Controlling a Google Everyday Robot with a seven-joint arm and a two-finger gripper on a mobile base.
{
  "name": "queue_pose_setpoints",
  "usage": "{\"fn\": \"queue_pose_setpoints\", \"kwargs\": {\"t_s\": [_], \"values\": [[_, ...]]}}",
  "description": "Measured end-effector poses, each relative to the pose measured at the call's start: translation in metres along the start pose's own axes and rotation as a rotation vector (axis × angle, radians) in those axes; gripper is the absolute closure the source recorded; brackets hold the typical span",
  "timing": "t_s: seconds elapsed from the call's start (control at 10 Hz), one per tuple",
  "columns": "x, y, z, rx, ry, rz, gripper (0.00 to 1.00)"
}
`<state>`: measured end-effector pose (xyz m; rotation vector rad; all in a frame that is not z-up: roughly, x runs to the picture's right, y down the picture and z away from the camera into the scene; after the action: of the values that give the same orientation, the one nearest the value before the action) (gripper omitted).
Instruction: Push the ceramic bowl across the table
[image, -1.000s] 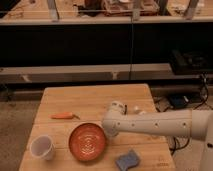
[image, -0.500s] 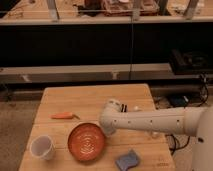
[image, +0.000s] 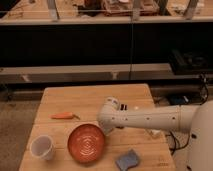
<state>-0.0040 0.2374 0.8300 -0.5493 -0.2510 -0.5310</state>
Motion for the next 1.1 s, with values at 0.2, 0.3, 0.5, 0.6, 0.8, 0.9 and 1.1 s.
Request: {"fn": "queue_pose_setpoints", "kwargs": {"t_s": [0.2,0.3,0.5,0.6,0.8,0.9,1.1], "values": [[0.0014,-0.0029,-0.0013,0.011,0.003,-0.004,0.46],[0.0017,-0.0018,-0.0013,0.007,0.004,-0.003,0.36],[0.0015,-0.0006,-0.0011,0.003,0.003,-0.002,0.36],[0.0016,-0.0003,-0.0012,0.002,0.004,-0.002,0.44],[0.0031,0.0028,-0.0019,-0.005,0.003,0.005,0.65],[0.0030,0.0022,-0.0026,-0.002,0.003,0.003,0.74],[0.0037,0.0010,-0.0034,0.003,0.006,-0.002,0.94]]}}
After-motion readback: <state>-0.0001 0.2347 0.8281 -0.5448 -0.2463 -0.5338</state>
